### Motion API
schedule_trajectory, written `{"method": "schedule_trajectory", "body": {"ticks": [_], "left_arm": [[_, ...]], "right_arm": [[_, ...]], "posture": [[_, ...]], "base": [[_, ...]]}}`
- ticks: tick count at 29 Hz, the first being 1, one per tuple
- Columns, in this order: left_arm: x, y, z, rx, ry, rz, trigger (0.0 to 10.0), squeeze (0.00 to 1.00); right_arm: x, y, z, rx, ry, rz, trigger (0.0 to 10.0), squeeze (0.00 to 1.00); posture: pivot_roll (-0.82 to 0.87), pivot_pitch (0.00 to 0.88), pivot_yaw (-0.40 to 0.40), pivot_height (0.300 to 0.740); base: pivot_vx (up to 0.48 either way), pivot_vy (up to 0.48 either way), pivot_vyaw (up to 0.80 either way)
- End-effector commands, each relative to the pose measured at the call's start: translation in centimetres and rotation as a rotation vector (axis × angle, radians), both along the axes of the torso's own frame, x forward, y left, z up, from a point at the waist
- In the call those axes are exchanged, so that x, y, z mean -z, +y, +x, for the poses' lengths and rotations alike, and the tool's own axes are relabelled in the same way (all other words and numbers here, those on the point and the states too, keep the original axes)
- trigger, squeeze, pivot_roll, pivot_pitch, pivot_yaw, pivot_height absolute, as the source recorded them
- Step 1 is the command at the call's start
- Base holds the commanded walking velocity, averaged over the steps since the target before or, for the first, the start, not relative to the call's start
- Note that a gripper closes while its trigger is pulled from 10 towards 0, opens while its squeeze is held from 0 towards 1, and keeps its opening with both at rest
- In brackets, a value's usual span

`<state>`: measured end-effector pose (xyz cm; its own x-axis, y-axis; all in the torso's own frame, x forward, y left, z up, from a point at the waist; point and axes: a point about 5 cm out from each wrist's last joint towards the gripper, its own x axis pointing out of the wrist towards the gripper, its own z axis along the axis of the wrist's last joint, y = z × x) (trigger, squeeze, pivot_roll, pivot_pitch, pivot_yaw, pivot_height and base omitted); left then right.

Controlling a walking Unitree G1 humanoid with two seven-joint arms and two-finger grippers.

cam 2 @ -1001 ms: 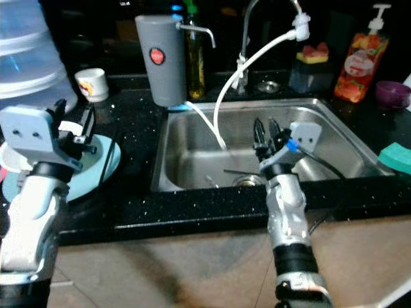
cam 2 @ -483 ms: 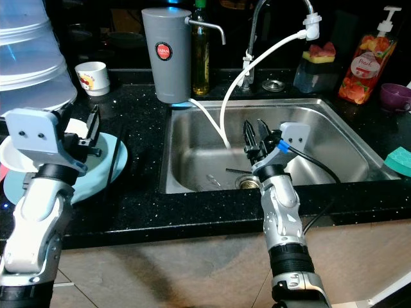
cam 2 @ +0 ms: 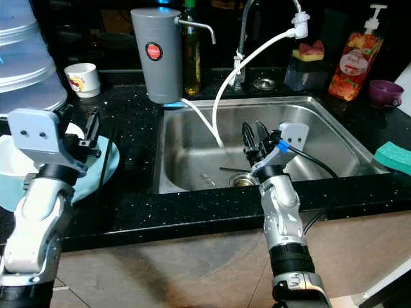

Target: Kitchen organization

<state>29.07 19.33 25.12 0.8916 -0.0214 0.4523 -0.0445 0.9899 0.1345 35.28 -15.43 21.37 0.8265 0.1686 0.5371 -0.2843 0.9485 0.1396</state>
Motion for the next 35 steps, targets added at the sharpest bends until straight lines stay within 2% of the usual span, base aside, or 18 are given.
{"method": "schedule_trajectory", "body": {"ticks": [1, 17, 23, 31, 35], "left_arm": [[-0.24, -0.26, -0.15, 0.008, -0.007, -0.008, 10.0, 0.00], [-0.10, -0.29, -0.17, -0.002, 0.017, -0.017, 10.0, 0.00], [-0.71, -0.19, 0.04, -0.047, 0.014, 0.076, 10.0, 0.00], [-0.77, -0.16, 0.09, -0.054, 0.015, 0.087, 10.0, 0.00], [-0.75, -0.47, 0.14, -0.038, 0.022, 0.042, 10.0, 0.00]], "right_arm": [[0.44, -0.22, 0.00, 0.003, 0.022, 0.006, 10.0, 0.00], [0.65, -0.26, 0.12, -0.006, 0.039, 0.006, 10.0, 0.00], [0.49, -0.35, 0.20, -0.012, 0.037, 0.018, 10.0, 0.00], [0.46, -0.37, 0.23, -0.014, 0.038, 0.022, 10.0, 0.00], [0.77, -0.26, 0.38, -0.015, 0.075, -0.015, 10.0, 0.00]], "posture": [[0.07, 0.055, 0.000, 0.740], [0.07, 0.059, 0.000, 0.740], [0.08, 0.059, 0.000, 0.740], [0.08, 0.059, 0.000, 0.740], [0.07, 0.058, 0.002, 0.740]], "base": [[0.000, 0.480, 0.00], [0.000, 0.045, 0.00], [0.000, 0.000, 0.00], [0.000, 0.000, 0.00], [0.000, 0.000, 0.40]]}}
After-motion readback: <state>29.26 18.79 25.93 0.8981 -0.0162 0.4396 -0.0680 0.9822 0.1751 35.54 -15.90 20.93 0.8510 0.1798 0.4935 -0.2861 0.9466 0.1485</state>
